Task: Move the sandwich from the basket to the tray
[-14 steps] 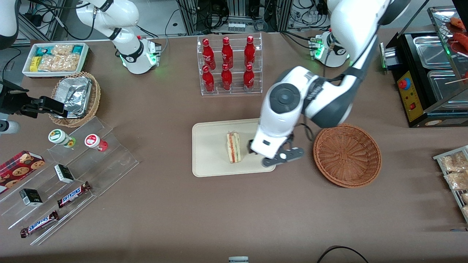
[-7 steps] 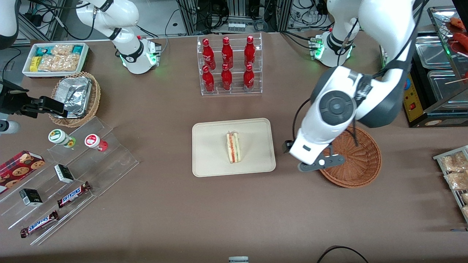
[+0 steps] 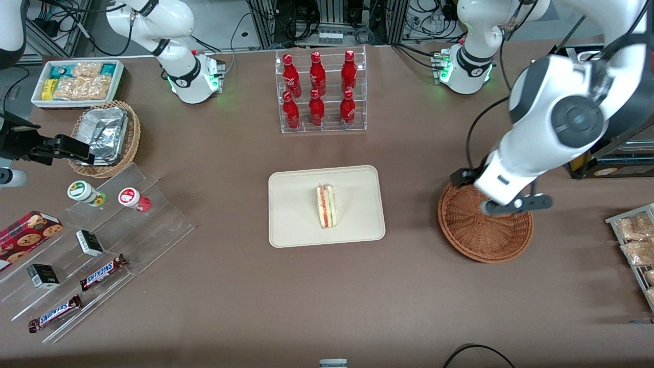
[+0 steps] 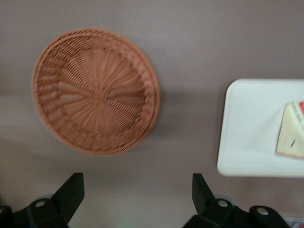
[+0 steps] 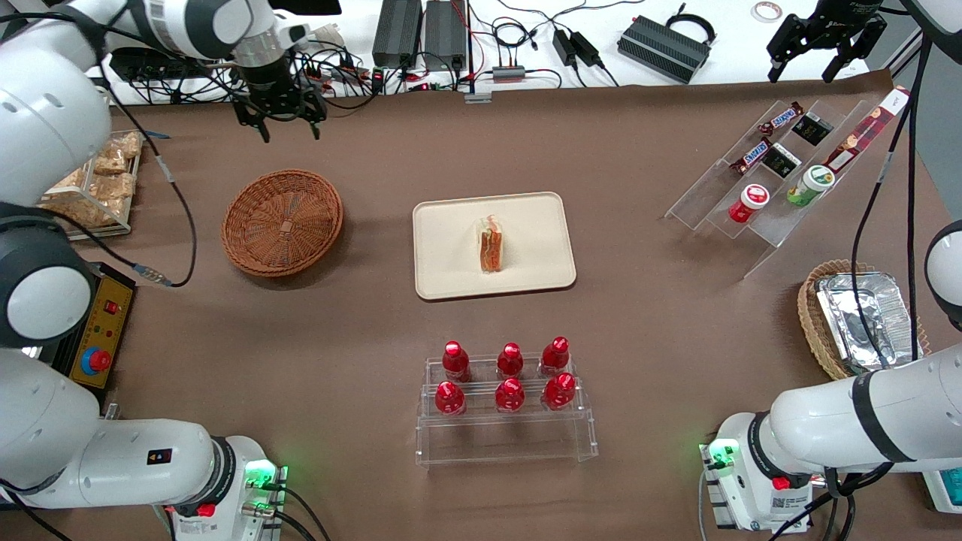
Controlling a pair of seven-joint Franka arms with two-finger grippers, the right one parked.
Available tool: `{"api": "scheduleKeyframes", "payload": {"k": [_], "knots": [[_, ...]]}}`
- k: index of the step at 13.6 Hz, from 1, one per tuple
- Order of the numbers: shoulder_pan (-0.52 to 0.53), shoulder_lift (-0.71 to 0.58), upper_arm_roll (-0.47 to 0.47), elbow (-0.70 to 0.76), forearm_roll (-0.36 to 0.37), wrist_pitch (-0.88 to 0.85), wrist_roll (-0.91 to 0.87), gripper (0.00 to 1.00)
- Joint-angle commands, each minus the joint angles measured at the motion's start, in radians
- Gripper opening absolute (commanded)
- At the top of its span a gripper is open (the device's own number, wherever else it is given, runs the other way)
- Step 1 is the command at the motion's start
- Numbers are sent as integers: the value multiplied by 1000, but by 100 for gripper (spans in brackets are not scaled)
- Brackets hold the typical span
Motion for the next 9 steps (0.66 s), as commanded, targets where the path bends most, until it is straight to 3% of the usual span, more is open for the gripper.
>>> {"api": "scheduleKeyframes", "payload": {"k": [1, 5, 9], "knots": [[2, -105, 51, -86, -37, -17, 95, 100], [-3, -200, 138, -98, -37, -152, 245, 100], [-7, -239, 226, -42, -36, -236, 270, 100]]}}
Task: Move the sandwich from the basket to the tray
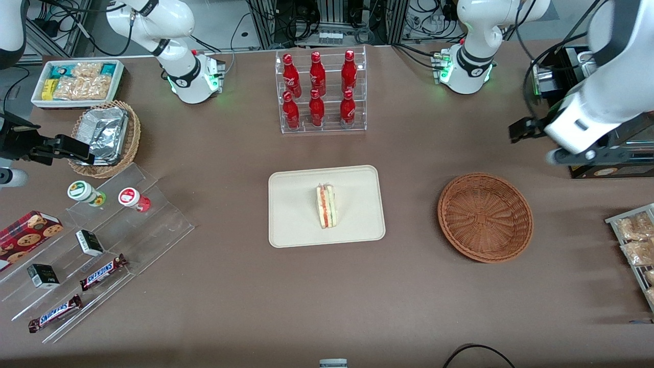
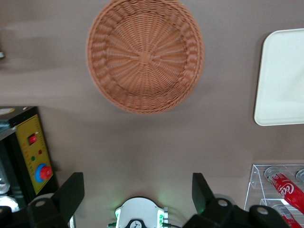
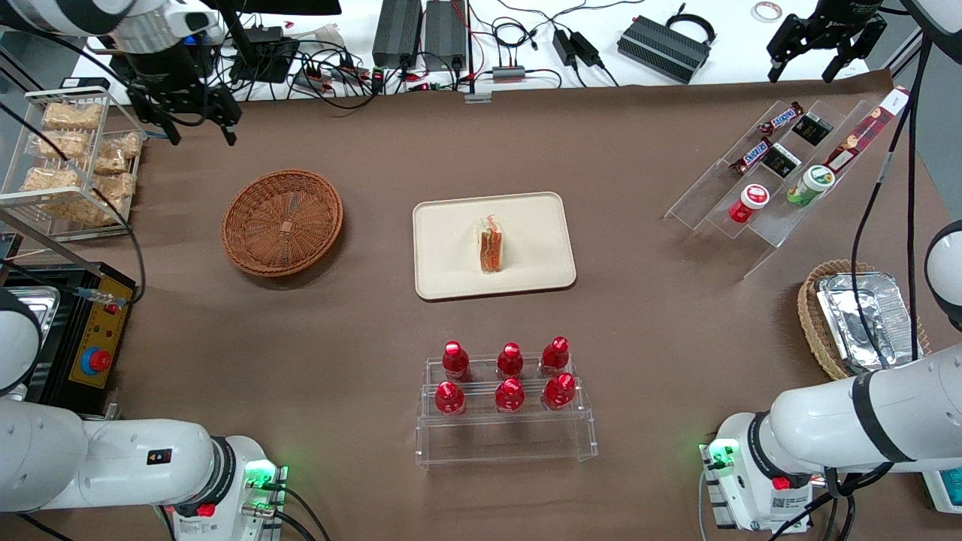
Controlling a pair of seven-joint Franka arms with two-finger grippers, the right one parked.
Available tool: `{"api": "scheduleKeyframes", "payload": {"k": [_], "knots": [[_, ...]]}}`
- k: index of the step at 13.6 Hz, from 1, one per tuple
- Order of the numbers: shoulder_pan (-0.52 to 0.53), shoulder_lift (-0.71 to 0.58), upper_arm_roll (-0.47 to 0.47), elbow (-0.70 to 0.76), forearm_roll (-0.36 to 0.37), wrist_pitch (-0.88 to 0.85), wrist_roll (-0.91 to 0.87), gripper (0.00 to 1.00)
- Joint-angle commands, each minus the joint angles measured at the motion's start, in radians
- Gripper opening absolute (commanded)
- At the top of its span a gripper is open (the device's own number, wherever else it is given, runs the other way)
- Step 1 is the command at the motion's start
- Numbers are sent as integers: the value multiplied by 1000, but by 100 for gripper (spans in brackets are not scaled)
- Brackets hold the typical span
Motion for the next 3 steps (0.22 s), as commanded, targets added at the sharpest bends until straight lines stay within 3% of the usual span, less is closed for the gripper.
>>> {"api": "scheduleKeyframes", "payload": {"k": [1, 3], "knots": [[-8, -27, 44, 44, -13, -52, 21, 100], [-8, -29, 47, 55, -6, -57, 19, 100]]}}
